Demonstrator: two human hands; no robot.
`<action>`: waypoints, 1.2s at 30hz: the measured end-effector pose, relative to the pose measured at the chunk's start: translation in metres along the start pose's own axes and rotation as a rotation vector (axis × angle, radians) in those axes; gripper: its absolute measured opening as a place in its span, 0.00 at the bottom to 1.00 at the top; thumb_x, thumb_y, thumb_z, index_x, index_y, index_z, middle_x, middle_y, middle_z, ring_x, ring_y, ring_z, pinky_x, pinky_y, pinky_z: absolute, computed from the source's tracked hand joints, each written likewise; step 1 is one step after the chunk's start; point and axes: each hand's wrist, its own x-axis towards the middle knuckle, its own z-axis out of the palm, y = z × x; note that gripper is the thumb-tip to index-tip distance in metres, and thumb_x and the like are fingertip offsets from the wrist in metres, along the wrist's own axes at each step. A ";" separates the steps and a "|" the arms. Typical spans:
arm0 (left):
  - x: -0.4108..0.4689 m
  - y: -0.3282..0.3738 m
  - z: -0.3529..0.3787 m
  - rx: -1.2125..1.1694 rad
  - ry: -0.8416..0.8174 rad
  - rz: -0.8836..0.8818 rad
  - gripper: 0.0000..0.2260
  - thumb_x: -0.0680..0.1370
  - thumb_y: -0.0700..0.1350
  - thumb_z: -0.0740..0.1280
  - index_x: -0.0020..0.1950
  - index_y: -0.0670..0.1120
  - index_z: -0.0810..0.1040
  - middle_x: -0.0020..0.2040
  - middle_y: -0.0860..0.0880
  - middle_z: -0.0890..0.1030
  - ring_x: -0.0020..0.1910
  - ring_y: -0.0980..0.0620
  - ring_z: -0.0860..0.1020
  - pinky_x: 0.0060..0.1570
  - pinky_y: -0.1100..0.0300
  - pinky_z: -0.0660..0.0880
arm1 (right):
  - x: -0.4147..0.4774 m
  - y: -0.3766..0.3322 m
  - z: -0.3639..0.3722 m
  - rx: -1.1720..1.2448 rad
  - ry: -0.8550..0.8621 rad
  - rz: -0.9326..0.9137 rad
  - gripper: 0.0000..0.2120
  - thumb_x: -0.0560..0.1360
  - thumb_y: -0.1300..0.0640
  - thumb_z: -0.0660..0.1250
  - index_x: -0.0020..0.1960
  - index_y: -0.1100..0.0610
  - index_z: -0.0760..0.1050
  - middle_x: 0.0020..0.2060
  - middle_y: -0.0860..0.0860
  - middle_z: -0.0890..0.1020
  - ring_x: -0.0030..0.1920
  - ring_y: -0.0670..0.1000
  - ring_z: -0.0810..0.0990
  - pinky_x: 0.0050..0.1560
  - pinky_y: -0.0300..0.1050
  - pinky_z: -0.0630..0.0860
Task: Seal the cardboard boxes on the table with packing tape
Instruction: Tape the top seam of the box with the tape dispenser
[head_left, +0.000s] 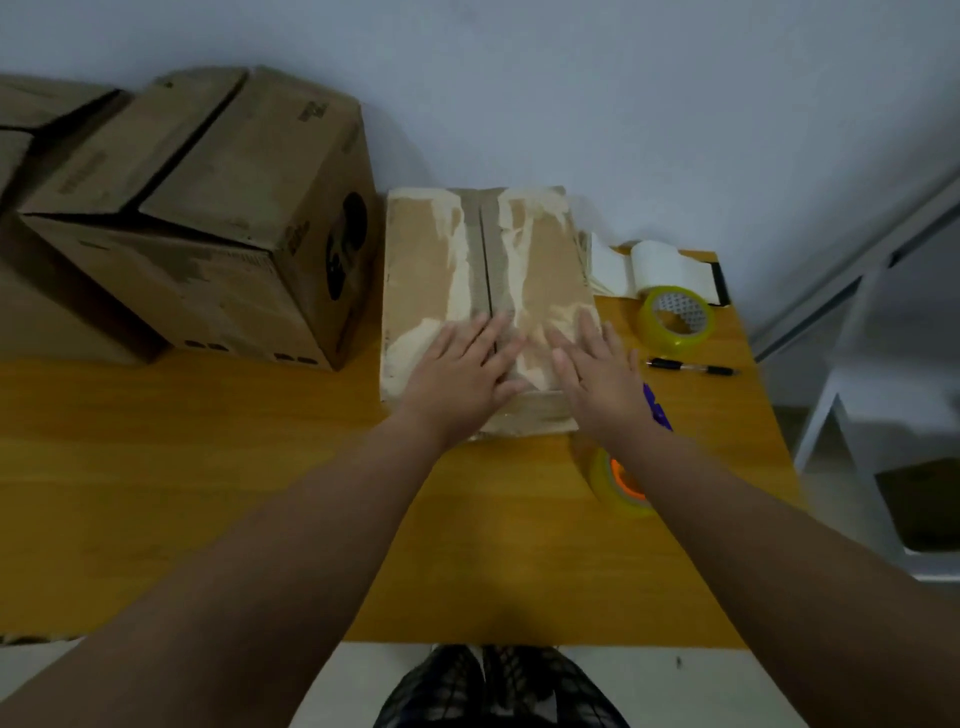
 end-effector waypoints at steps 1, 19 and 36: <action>-0.001 0.000 0.004 0.027 0.005 0.001 0.31 0.77 0.61 0.35 0.78 0.50 0.43 0.78 0.47 0.43 0.77 0.48 0.43 0.74 0.49 0.42 | 0.000 0.006 0.007 -0.036 0.010 -0.038 0.25 0.81 0.40 0.44 0.77 0.42 0.53 0.78 0.49 0.46 0.77 0.54 0.40 0.75 0.56 0.40; 0.019 0.024 -0.006 0.064 0.067 0.047 0.36 0.77 0.65 0.40 0.77 0.44 0.56 0.77 0.44 0.57 0.76 0.46 0.53 0.74 0.49 0.47 | -0.004 0.060 0.003 0.438 0.031 -0.222 0.24 0.80 0.42 0.55 0.74 0.45 0.64 0.77 0.50 0.56 0.76 0.49 0.57 0.73 0.50 0.62; 0.059 0.071 -0.007 0.156 0.051 -0.007 0.36 0.76 0.64 0.49 0.70 0.37 0.68 0.61 0.39 0.75 0.57 0.40 0.74 0.56 0.46 0.71 | -0.005 0.053 -0.003 0.975 -0.134 0.117 0.19 0.83 0.49 0.53 0.72 0.51 0.67 0.60 0.49 0.79 0.59 0.50 0.77 0.57 0.44 0.75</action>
